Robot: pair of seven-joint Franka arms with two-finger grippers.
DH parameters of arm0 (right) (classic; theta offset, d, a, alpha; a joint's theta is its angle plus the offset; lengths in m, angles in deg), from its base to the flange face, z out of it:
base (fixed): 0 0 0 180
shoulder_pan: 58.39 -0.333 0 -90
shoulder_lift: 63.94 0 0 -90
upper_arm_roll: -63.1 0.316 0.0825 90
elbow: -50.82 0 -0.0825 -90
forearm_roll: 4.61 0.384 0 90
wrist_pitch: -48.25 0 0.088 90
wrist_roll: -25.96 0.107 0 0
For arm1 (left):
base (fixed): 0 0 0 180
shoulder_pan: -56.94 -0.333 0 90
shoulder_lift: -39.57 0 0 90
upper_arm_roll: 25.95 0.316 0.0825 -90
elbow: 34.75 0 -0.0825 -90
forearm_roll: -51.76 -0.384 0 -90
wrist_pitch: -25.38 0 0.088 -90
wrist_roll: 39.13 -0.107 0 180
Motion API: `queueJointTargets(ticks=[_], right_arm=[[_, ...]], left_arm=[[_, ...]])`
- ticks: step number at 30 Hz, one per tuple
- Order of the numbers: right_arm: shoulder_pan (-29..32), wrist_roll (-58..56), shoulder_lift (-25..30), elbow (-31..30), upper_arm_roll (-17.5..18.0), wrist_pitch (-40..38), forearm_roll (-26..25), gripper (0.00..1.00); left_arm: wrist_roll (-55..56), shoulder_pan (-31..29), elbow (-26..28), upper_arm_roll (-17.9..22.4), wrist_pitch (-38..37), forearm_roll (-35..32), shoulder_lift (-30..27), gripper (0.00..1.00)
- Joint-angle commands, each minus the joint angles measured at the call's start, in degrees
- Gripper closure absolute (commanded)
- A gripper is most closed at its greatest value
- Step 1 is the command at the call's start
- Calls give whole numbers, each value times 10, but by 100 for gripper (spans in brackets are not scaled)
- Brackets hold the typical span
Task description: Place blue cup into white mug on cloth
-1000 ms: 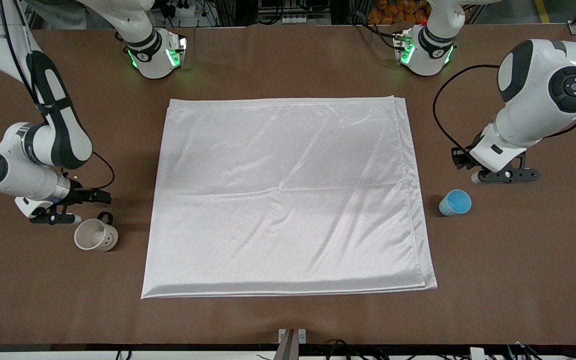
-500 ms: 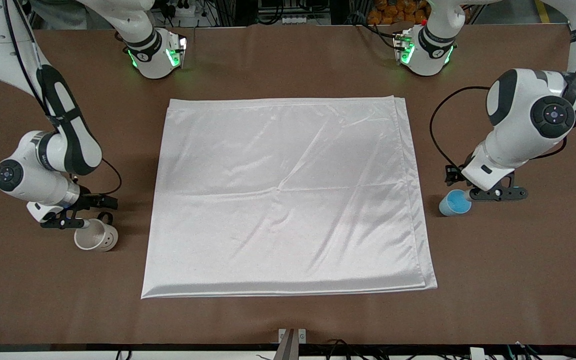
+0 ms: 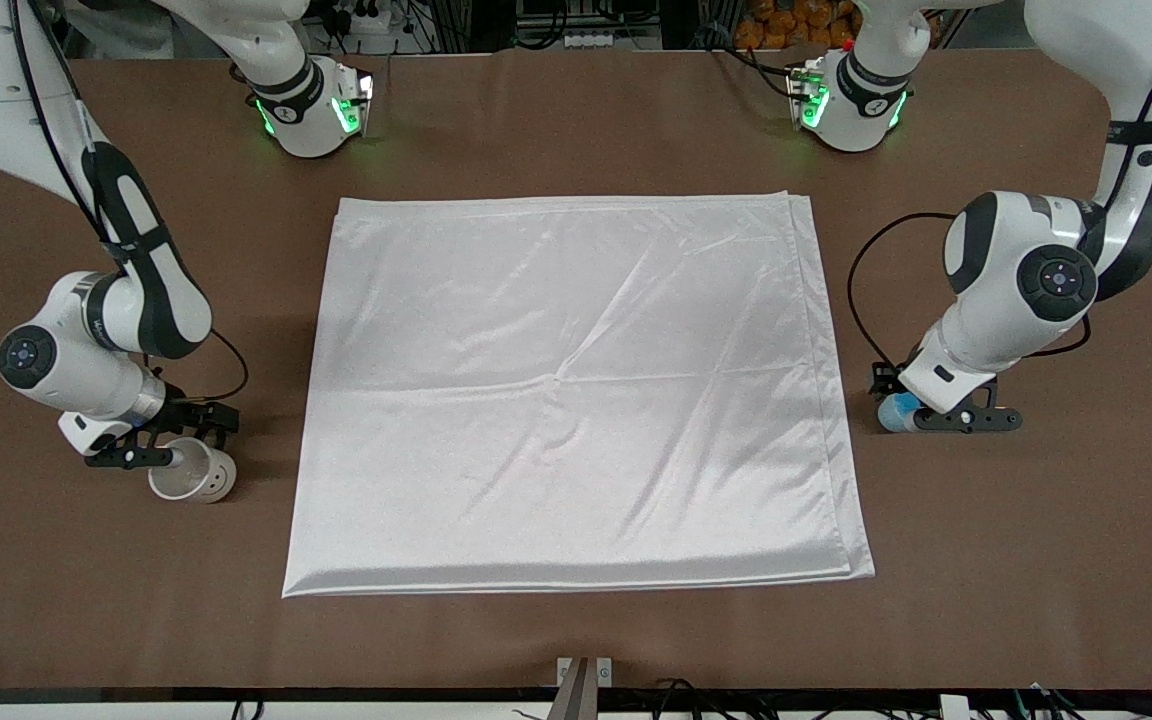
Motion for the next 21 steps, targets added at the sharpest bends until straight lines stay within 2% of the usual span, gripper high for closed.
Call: queueJointTargets(ticks=[1,7,20,21], right_arm=[[-1,-8,-22,29,1,1,8,0],[-2,-8,-37,53,1,1,8,0],[-1,-8,-54,78,0,1,4,0],[-1,-9,-54,78,0,1,4,5]], left_arm=[[-2,-13,-2,-2,33,-20,24,34],[-2,-21,-3,-3,61,-43,43,34],[-1,-21,-3,-2,93,-43,76,35],[-1,-21,-3,-2,93,-43,77,35]])
